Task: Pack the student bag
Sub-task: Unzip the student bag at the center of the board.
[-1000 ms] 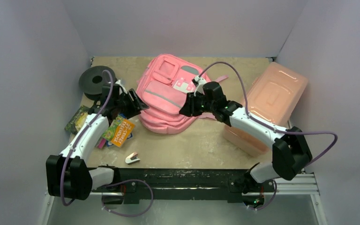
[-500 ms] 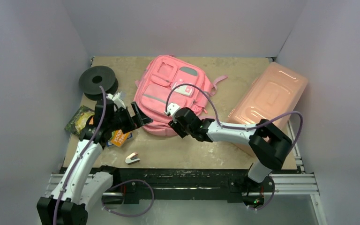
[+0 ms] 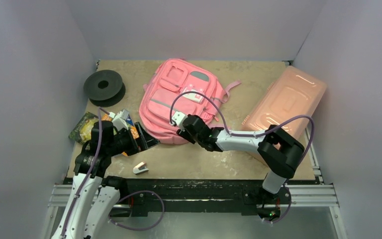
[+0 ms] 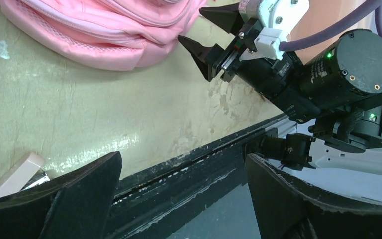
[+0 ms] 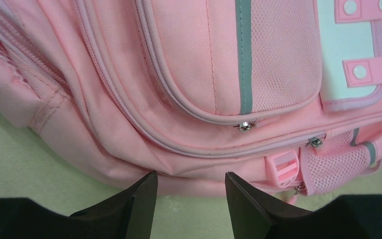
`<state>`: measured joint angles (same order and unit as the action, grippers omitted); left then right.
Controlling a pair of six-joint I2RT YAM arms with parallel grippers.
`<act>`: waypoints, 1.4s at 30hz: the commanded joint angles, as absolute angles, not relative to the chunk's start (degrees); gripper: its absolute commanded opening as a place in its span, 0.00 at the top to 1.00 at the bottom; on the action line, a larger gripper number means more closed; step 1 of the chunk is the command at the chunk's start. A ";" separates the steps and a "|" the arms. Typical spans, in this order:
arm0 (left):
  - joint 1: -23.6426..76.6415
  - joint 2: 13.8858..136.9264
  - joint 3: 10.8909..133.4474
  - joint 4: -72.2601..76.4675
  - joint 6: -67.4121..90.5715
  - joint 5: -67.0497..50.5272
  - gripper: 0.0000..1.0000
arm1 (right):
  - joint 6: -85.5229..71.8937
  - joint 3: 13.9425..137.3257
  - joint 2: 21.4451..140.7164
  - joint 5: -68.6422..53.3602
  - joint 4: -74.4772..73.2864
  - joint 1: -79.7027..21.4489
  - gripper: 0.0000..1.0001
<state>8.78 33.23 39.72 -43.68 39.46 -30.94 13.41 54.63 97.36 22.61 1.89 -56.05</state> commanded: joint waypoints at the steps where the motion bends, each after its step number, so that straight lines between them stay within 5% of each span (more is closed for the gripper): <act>1: 9.05 31.10 38.76 -46.58 40.60 -32.24 0.05 | 17.59 57.07 97.02 17.13 8.73 -56.97 0.43; 26: 9.05 30.10 38.99 -47.01 41.64 -33.01 0.05 | 21.93 56.19 103.04 9.97 19.46 -57.22 0.38; 28: 9.05 30.02 39.19 -47.79 40.78 -31.23 0.05 | 21.35 57.78 104.41 13.90 19.80 -57.22 0.45; 33: 9.14 30.45 38.56 -47.61 41.29 -31.13 0.08 | 17.46 56.82 101.32 13.69 20.86 -57.22 0.97; 42: 11.33 34.03 37.40 -39.73 40.45 -29.80 0.21 | 7.09 58.91 92.45 2.86 10.88 -54.54 1.00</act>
